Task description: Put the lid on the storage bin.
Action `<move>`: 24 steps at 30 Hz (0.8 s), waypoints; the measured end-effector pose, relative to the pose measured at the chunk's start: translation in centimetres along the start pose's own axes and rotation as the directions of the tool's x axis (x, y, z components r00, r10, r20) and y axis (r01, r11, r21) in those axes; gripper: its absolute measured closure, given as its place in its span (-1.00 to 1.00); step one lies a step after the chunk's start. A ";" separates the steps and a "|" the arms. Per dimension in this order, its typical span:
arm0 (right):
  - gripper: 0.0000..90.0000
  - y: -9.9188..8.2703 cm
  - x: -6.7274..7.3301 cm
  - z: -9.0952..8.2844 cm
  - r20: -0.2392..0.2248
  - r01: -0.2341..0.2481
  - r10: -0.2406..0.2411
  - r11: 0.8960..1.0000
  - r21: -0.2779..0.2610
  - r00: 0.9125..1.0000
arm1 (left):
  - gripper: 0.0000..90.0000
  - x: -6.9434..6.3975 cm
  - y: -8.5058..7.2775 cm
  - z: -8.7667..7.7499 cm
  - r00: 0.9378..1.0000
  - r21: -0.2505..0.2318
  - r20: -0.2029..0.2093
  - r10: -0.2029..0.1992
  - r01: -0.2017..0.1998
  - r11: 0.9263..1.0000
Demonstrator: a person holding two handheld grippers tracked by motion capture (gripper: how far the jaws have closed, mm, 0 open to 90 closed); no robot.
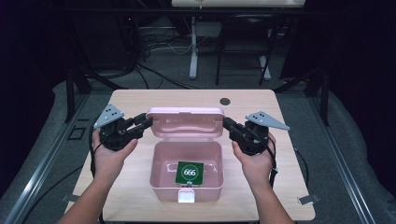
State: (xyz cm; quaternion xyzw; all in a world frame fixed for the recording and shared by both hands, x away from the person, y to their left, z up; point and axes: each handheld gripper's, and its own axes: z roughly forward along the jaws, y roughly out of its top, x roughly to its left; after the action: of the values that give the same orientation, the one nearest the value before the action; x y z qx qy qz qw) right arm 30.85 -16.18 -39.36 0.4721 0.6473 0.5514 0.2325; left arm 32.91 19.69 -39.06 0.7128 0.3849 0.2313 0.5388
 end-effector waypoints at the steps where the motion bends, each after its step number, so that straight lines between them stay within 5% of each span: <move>1: 0.91 0.0 0.0 0.0 0.000 0.000 0.000 1.000 0.000 1.000 | 0.66 0.0 0.0 0.0 1.000 0.005 -0.001 0.001 -0.001 1.000; 6: 0.91 0.0 -0.2 0.0 -0.007 -0.005 0.005 1.000 -0.001 1.000 | 0.83 0.0 -0.1 0.0 1.000 0.010 -0.015 0.002 -0.002 1.000; 24: 0.80 0.5 -1.6 -0.8 -0.006 -0.066 0.066 0.997 -0.047 0.998 | 0.86 -0.4 -0.5 -0.8 1.000 0.018 -0.004 0.013 -0.013 1.000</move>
State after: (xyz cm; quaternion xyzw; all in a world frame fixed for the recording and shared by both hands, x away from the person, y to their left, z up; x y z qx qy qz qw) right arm 31.13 -17.98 -39.00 0.4863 0.6187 0.5749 0.2240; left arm 31.92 19.90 -39.27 0.7196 0.3835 0.2327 0.5301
